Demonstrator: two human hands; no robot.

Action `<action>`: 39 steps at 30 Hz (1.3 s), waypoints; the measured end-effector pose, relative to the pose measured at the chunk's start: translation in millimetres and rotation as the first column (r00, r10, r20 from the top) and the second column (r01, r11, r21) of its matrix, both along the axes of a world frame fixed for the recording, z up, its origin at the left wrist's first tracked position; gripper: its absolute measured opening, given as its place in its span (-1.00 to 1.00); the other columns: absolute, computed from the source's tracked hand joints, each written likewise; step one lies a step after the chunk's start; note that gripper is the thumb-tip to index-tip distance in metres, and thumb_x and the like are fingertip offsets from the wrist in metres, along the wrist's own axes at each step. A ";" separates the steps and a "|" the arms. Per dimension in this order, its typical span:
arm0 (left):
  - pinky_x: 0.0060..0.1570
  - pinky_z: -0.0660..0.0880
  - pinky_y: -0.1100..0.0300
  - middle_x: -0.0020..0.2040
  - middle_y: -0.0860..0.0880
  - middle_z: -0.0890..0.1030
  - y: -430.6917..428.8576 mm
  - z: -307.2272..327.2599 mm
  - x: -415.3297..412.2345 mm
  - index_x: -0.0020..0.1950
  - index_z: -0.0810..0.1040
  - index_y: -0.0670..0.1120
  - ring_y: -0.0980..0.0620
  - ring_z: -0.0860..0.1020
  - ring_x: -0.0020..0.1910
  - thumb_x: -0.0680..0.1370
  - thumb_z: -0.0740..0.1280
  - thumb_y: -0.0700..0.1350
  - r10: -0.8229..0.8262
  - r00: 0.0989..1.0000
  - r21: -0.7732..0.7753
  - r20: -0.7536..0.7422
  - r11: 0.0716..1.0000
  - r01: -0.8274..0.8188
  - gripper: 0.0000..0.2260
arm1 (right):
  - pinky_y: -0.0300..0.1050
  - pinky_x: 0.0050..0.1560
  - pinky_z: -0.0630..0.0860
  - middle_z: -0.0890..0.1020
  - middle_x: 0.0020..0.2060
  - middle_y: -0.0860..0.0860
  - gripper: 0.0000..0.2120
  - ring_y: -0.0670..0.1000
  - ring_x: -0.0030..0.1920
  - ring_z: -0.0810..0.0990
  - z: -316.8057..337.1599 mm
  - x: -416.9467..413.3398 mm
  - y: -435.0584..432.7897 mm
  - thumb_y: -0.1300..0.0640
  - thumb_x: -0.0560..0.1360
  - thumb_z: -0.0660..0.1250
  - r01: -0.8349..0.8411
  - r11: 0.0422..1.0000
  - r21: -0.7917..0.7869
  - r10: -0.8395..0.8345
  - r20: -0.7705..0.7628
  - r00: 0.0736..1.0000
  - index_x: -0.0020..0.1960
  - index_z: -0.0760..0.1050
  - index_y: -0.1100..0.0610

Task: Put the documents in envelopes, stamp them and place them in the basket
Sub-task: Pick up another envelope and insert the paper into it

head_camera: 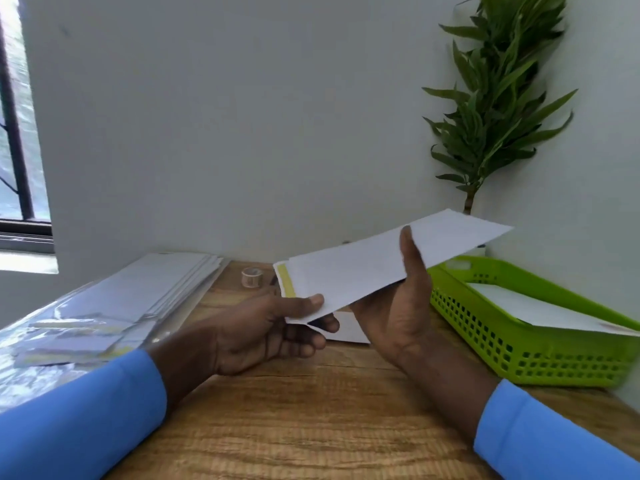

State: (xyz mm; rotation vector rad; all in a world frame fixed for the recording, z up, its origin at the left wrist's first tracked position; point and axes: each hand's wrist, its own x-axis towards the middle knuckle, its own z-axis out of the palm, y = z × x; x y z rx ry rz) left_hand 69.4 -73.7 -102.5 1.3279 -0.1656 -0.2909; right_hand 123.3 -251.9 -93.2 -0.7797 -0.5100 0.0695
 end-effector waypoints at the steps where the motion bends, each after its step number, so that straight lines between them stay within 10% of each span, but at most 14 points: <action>1: -0.30 0.64 0.17 -0.01 -0.24 0.68 -1.0 0.4 -0.6 0.18 0.58 -0.24 -0.03 0.65 -0.29 0.55 0.42 -0.05 -0.044 0.999 -0.002 -0.001 0.999 0.044 -0.69 | 0.23 0.26 0.42 0.60 0.03 0.16 -0.49 0.21 0.15 0.54 1.3 2.8 -4.3 -0.25 0.42 0.44 -0.014 0.999 0.034 0.015 -0.035 0.999 0.16 0.56 0.11; 13: -0.34 0.66 0.15 0.08 -0.23 0.72 -3.5 1.0 6.5 0.35 0.52 -0.25 -0.07 0.74 -0.17 0.60 0.23 -0.37 0.213 0.977 -0.216 -0.028 0.953 -0.214 -0.68 | 0.34 0.39 0.36 0.55 0.08 0.24 -0.50 0.27 0.17 0.54 2.2 13.9 -14.8 -0.16 0.41 0.38 -0.087 0.991 0.106 0.104 -0.164 0.981 0.21 0.45 0.12; 18: -0.12 0.71 0.03 0.26 -0.27 0.64 -3.9 -1.3 4.6 0.43 0.47 -0.19 -0.19 0.70 0.08 0.37 0.37 -0.42 0.039 0.998 -0.155 0.058 0.987 -0.029 -0.39 | 0.37 0.29 0.47 0.53 0.31 0.37 -0.23 0.35 0.22 0.63 4.4 15.3 -16.6 -0.35 0.35 0.41 -0.024 0.999 0.044 0.033 -0.211 0.977 0.41 0.40 0.05; 21: -0.15 0.69 0.01 0.22 -0.12 0.68 -7.4 -4.9 5.9 0.56 0.31 -0.02 -0.13 0.72 0.06 0.38 0.55 -0.32 0.226 0.970 -0.075 0.091 0.973 -0.220 -0.19 | 0.37 0.26 0.50 0.56 0.23 0.34 -0.28 0.34 0.15 0.66 5.0 15.1 -19.3 -0.34 0.40 0.36 0.003 0.998 0.059 0.010 -0.228 0.974 0.41 0.39 0.06; 23: -0.07 0.67 0.02 0.12 0.06 0.66 -8.7 -7.7 5.4 0.55 0.28 0.10 0.02 0.71 0.02 0.43 0.57 -0.16 0.349 0.869 0.245 0.352 0.862 -0.445 -0.23 | 0.37 0.27 0.50 0.58 0.19 0.31 -0.28 0.33 0.12 0.68 3.6 15.3 -20.0 -0.35 0.42 0.32 0.013 0.999 0.047 -0.002 -0.238 0.971 0.42 0.38 0.06; 25: -0.01 0.55 0.24 0.07 0.17 0.58 -7.6 -11.7 6.4 0.43 0.36 0.18 0.16 0.60 0.03 0.41 0.59 0.01 0.319 0.638 0.405 0.701 0.559 -0.724 -0.33 | 0.37 0.28 0.49 0.59 0.17 0.31 -0.29 0.32 0.06 0.71 3.3 15.5 -20.2 -0.37 0.45 0.30 0.029 0.999 0.038 -0.018 -0.255 0.967 0.42 0.37 0.06; 27: -0.12 0.45 0.40 0.01 0.19 0.56 -4.8 -8.8 5.1 0.21 0.46 0.15 0.21 0.54 -0.03 0.38 0.59 0.05 0.258 0.412 0.284 0.874 0.418 -0.863 -0.52 | 0.36 0.25 0.52 0.59 0.09 0.26 -0.32 0.26 0.02 0.71 5.0 15.5 -19.9 -0.34 0.47 0.30 0.059 0.995 0.077 -0.035 -0.284 0.958 0.39 0.38 0.10; 30: -0.19 0.52 0.24 -0.15 0.19 0.63 -6.9 -4.4 -0.5 -0.10 0.56 0.08 0.15 0.62 -0.12 0.46 0.52 0.08 0.145 0.218 0.129 0.965 0.461 -0.878 -0.82 | 0.34 0.21 0.56 0.54 0.06 0.25 -0.31 0.26 0.13 0.60 6.4 17.8 -19.7 -0.32 0.47 0.34 0.073 0.987 0.144 -0.026 -0.309 0.951 0.39 0.39 0.15; 35: -0.09 0.53 0.33 0.07 0.28 0.65 -16.8 -6.6 -10.1 0.20 0.66 0.03 0.30 0.62 0.04 0.64 0.33 0.06 -0.084 0.198 0.209 0.977 0.584 -0.784 -0.79 | 0.26 0.19 0.58 0.58 -0.03 0.23 -0.34 0.24 0.07 0.61 4.6 17.5 -22.6 -0.35 0.47 0.32 0.052 0.988 0.148 -0.004 -0.304 0.953 0.27 0.45 0.19; 39: 0.19 0.37 0.48 0.39 0.30 0.45 -17.7 -9.0 -9.8 0.60 0.29 0.04 0.36 0.44 0.32 0.59 0.39 0.15 -0.259 0.279 0.378 0.925 0.534 -0.757 -0.38 | 0.13 -0.01 0.65 0.60 -0.03 0.23 -0.34 0.20 0.04 0.61 2.2 20.4 -26.4 -0.34 0.48 0.31 0.017 0.990 0.137 0.024 -0.292 0.956 0.23 0.48 0.22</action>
